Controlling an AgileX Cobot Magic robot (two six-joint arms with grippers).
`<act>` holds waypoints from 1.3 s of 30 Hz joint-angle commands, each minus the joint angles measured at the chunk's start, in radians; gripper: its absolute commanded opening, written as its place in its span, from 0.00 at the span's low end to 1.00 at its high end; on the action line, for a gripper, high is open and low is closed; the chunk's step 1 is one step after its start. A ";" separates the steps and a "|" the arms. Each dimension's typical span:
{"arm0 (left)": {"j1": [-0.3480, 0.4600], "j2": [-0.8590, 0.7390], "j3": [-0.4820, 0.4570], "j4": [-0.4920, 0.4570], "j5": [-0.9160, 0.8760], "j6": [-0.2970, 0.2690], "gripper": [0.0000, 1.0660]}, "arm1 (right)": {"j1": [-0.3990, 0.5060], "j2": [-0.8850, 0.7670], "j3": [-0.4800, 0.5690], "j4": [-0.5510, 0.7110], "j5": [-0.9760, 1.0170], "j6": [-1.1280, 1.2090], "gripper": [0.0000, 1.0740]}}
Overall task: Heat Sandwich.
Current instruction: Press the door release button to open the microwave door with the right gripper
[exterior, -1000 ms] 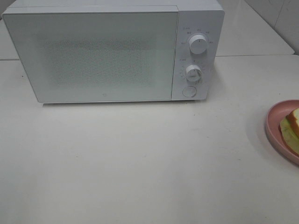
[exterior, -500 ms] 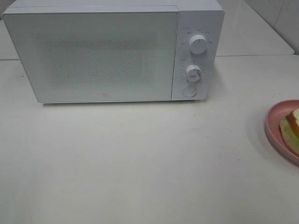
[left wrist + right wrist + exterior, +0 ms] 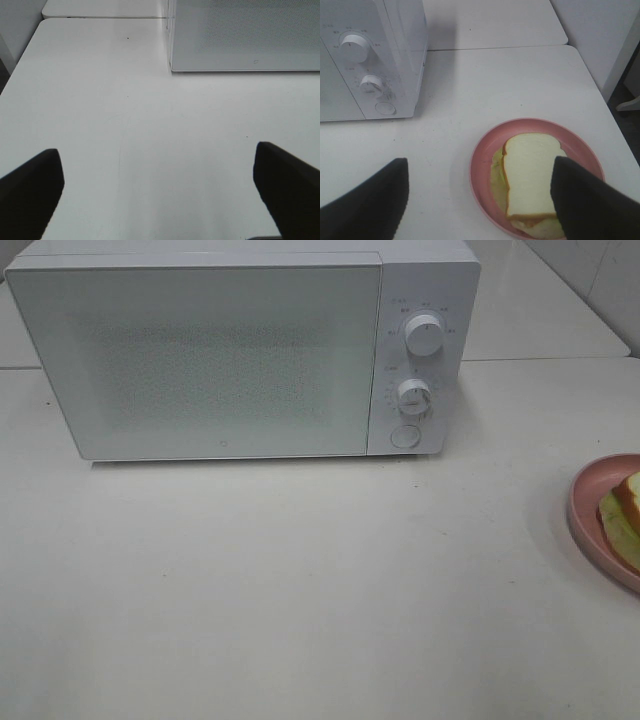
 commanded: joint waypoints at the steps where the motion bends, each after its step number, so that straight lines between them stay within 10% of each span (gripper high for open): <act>1: 0.001 -0.026 0.004 -0.003 -0.006 -0.003 0.92 | -0.004 0.065 -0.005 -0.001 -0.081 -0.018 0.70; 27: 0.001 -0.026 0.004 -0.003 -0.006 -0.003 0.92 | -0.004 0.549 -0.005 0.011 -0.701 -0.014 0.70; 39: 0.001 -0.026 0.004 -0.003 -0.006 -0.003 0.92 | 0.003 0.691 0.161 0.015 -1.200 -0.033 0.70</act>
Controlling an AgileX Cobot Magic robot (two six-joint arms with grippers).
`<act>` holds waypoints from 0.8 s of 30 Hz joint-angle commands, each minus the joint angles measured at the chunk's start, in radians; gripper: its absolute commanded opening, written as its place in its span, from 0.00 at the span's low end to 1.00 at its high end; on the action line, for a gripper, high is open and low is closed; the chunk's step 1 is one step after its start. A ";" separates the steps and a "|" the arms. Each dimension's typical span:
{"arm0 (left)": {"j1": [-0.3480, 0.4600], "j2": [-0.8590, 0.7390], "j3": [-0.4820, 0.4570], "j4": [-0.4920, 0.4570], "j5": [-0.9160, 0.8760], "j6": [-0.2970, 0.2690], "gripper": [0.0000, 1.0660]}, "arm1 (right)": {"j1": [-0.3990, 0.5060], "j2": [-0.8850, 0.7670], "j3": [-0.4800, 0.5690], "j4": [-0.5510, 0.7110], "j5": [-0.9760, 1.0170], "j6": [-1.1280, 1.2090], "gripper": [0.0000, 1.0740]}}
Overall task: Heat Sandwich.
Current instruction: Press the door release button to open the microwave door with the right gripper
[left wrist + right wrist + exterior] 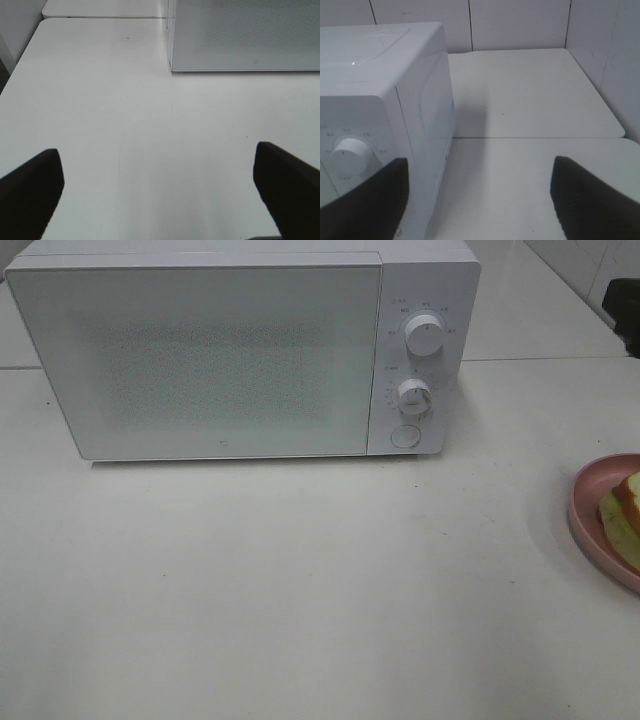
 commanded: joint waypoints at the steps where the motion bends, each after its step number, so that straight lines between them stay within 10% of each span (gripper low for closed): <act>1: 0.001 -0.026 0.004 -0.003 -0.006 -0.003 0.92 | 0.014 0.036 0.057 0.017 -0.151 -0.034 0.70; 24: 0.001 -0.026 0.004 -0.003 -0.006 -0.003 0.92 | 0.630 0.443 0.200 0.746 -0.748 -0.351 0.70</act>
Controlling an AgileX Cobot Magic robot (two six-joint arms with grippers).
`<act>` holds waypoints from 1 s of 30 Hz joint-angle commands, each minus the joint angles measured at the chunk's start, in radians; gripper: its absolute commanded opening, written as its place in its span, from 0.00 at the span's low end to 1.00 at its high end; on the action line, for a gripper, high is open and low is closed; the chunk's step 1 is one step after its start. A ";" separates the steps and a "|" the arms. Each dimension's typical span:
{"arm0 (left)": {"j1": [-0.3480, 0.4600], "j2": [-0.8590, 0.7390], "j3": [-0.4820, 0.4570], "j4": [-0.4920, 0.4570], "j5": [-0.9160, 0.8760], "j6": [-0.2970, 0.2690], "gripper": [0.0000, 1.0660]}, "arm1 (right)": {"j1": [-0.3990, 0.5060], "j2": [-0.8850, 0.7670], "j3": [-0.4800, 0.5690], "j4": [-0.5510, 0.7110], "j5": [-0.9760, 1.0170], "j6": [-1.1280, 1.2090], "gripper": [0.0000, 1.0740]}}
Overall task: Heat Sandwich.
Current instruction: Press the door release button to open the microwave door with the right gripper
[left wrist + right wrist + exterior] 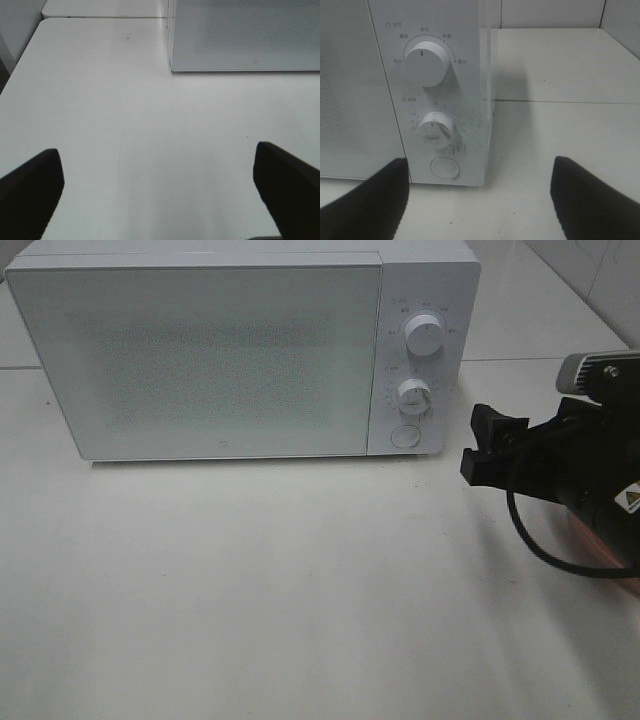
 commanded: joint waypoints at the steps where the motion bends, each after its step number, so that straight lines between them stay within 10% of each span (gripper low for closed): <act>1: 0.001 -0.026 0.004 -0.003 -0.006 -0.003 0.92 | 0.060 0.043 -0.001 0.073 -0.074 -0.004 0.70; 13: 0.001 -0.026 0.004 -0.003 -0.006 -0.003 0.92 | 0.222 0.153 -0.044 0.234 -0.070 -0.006 0.70; 30: 0.001 -0.026 0.004 -0.003 -0.006 -0.002 0.92 | 0.227 0.158 -0.048 0.234 -0.048 0.273 0.70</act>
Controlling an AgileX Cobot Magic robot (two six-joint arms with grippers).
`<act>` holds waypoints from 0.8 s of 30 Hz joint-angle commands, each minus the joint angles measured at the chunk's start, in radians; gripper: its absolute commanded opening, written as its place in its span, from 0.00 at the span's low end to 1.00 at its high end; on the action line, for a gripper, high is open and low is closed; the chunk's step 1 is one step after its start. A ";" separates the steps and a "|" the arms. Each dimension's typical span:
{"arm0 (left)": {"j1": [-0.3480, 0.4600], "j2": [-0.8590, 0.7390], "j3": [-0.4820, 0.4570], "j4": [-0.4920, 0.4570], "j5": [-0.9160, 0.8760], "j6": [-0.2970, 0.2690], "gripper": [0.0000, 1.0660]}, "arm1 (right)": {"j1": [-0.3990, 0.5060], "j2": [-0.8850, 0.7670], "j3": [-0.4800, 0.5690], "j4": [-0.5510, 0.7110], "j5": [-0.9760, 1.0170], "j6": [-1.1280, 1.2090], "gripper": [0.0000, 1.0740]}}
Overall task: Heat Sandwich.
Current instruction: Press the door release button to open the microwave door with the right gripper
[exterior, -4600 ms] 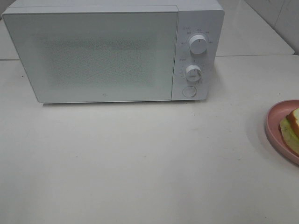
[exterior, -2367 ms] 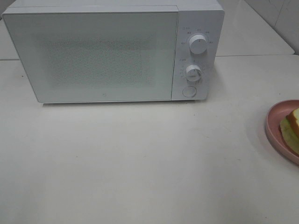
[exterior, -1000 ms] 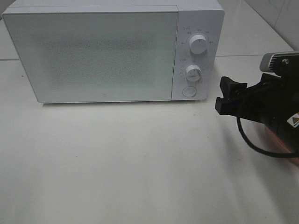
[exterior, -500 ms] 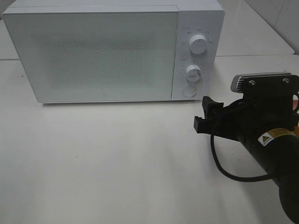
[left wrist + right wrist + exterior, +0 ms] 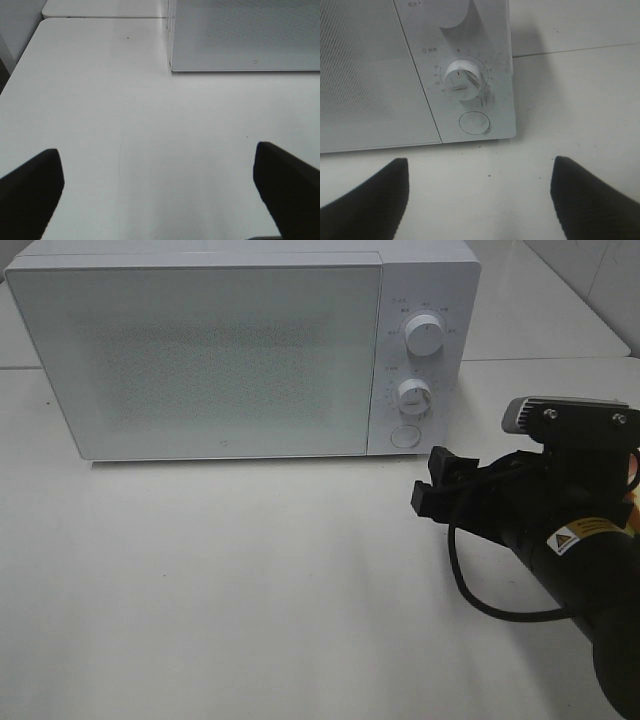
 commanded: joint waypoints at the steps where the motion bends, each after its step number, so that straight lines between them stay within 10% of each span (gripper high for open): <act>1: 0.001 -0.026 0.004 -0.003 -0.006 -0.002 0.92 | 0.005 -0.002 -0.007 -0.006 0.001 0.216 0.70; 17: 0.001 -0.026 0.004 -0.003 -0.006 -0.002 0.92 | 0.004 -0.002 -0.007 -0.008 0.004 1.051 0.68; 24: 0.001 -0.026 0.004 -0.003 -0.006 -0.002 0.92 | 0.004 -0.002 -0.007 -0.005 0.052 1.269 0.49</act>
